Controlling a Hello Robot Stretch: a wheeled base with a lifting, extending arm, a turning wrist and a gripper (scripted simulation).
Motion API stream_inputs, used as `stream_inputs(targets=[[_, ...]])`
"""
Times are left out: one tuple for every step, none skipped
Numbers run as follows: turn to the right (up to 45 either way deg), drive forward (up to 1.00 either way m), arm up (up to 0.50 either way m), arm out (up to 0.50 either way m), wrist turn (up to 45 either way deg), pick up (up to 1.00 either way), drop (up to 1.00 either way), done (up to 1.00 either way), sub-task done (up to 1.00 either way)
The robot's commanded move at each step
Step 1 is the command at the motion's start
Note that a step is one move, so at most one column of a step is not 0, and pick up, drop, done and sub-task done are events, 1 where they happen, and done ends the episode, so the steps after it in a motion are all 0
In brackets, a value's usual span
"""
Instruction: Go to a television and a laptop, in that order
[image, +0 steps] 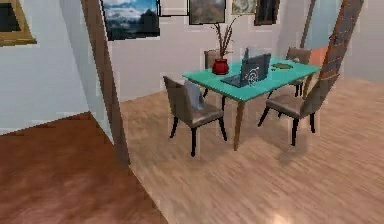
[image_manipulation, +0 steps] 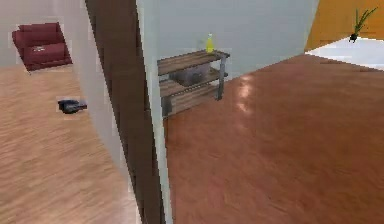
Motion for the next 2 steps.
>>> stream_inputs(targets=[[0.0,0.4,0.0,0.0,0.0,0.0,0.0,0.0,0.0],[18.0,0.0,0.0,0.0,0.0,0.0,0.0,0.0,0.0]])
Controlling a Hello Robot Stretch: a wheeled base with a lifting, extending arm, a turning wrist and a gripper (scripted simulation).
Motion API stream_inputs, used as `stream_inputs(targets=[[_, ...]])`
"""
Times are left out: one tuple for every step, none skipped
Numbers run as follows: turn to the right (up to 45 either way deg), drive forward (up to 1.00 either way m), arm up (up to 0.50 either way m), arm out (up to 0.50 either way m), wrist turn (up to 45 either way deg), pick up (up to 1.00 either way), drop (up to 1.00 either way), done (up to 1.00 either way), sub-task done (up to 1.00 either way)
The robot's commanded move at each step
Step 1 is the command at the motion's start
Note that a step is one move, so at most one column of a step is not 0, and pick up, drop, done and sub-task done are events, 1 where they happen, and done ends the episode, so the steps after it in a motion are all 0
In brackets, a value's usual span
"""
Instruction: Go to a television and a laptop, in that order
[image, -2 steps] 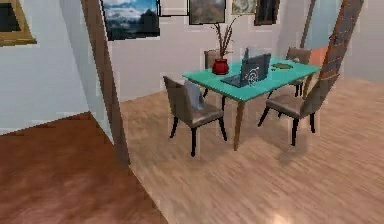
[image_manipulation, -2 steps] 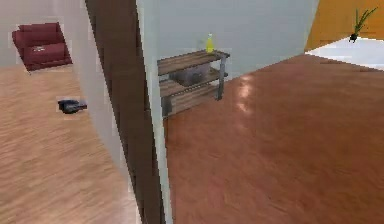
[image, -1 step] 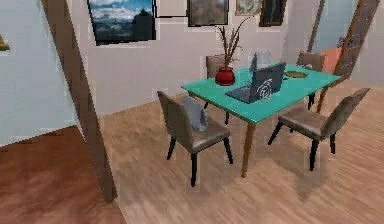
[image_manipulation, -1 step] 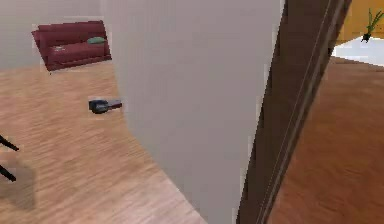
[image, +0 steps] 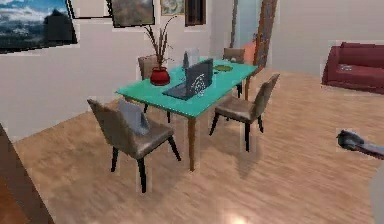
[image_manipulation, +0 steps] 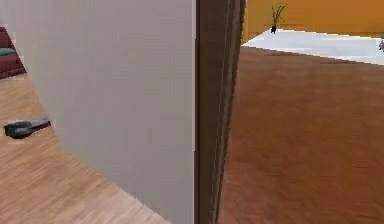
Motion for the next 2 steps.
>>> stream_inputs(targets=[[0.0,0.85,0.0,0.0,0.0,0.0,0.0,0.0,0.0],[0.0,0.0,0.0,0.0,0.0,0.0,0.0,1.0,0.0]])
